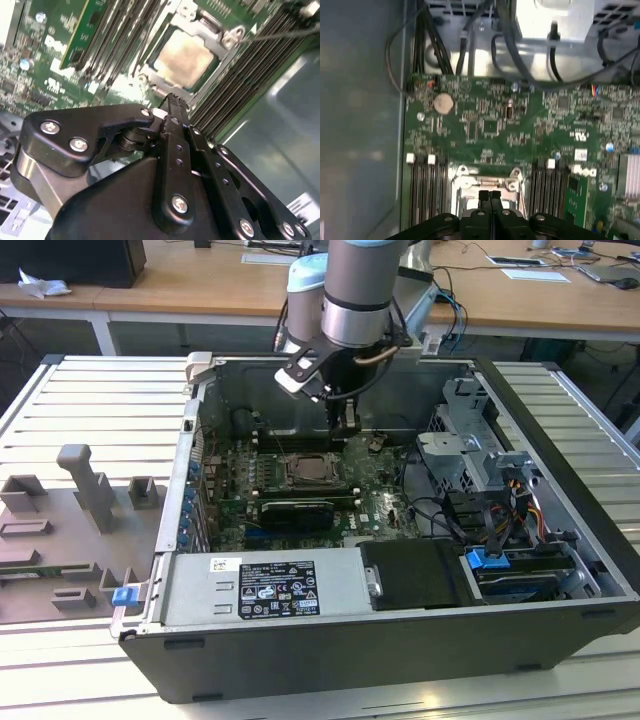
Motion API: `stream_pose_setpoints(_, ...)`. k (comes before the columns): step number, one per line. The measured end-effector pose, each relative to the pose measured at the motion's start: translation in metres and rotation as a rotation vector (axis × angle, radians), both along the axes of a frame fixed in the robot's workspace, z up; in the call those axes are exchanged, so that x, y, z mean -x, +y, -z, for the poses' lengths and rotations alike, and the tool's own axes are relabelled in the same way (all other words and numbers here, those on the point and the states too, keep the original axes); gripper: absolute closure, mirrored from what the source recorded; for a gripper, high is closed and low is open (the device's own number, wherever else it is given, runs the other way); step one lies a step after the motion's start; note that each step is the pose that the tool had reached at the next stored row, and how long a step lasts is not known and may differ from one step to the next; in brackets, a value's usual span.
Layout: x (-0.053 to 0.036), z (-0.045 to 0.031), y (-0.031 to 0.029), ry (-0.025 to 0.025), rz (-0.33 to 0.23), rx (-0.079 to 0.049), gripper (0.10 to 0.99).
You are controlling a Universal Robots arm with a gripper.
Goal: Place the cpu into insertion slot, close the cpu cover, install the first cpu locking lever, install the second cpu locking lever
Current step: 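Close the cpu cover, then install the first cpu locking lever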
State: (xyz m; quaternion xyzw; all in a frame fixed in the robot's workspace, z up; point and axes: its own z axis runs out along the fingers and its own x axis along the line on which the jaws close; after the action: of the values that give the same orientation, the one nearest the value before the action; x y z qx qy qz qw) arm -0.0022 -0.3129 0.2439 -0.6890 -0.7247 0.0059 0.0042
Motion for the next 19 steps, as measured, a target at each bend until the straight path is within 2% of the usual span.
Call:
stream_pose_setpoints(3, 0.0099, 0.0043, 0.0, -0.004, 0.0, 0.0, 0.98)
stream_pose_setpoints(6, 0.017, 0.0077, 0.0, -0.0045, 0.0, 0.0, 0.98)
stream_pose_setpoints(8, 0.0198, 0.011, 0.0, -0.0123, -0.003, 0.0, 0.98)
stream_pose_setpoints(9, 0.02, 0.0113, 0.0, -0.0147, -0.003, 0.0, 0.98)
stream_pose_setpoints(19, 0.0223, 0.012, 0.0004, -0.0161, -0.004, 0.001, 0.98)
